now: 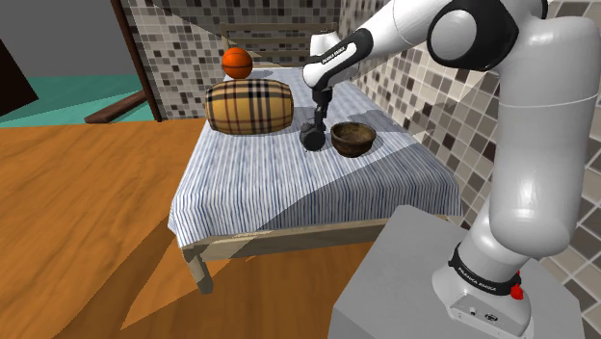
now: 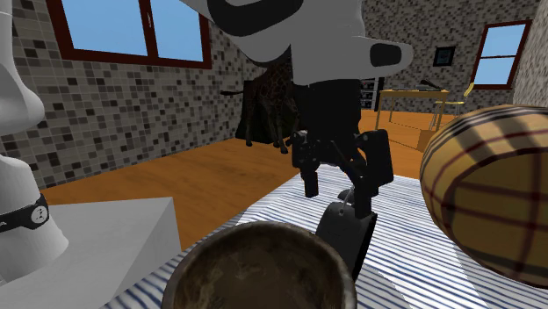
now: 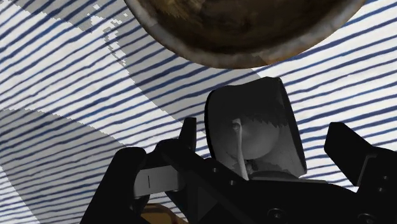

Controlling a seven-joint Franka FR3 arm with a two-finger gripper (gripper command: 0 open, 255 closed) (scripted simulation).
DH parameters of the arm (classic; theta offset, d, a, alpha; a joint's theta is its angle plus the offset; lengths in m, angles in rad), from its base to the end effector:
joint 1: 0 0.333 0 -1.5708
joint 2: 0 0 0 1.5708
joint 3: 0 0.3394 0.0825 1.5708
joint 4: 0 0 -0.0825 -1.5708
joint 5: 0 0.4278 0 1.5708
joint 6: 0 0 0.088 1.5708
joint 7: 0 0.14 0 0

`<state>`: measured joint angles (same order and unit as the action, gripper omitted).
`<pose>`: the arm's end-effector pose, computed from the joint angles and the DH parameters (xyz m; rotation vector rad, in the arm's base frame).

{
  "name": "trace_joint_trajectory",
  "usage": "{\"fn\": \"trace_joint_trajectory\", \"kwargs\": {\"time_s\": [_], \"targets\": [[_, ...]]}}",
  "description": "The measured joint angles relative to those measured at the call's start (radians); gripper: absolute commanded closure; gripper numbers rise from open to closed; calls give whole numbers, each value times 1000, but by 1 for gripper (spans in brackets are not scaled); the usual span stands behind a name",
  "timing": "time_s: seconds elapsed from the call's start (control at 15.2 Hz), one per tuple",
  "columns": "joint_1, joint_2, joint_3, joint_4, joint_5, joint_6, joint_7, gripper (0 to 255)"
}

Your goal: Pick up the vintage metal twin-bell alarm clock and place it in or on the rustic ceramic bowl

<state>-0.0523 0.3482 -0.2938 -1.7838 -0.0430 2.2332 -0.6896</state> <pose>0.6630 -0.2279 0.3456 2.9121 0.5758 0.0503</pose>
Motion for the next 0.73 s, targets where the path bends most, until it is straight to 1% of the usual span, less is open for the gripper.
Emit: {"fn": "trace_joint_trajectory", "kwargs": {"time_s": [0.2,0.53,0.59,0.73], "targets": [[-4,17,1,-7,5,24,-3,0],[-5,20,1,-6,6,26,-4,0],[-5,20,1,-6,6,26,-4,255],[-5,19,1,-6,6,26,-4,255]]}}
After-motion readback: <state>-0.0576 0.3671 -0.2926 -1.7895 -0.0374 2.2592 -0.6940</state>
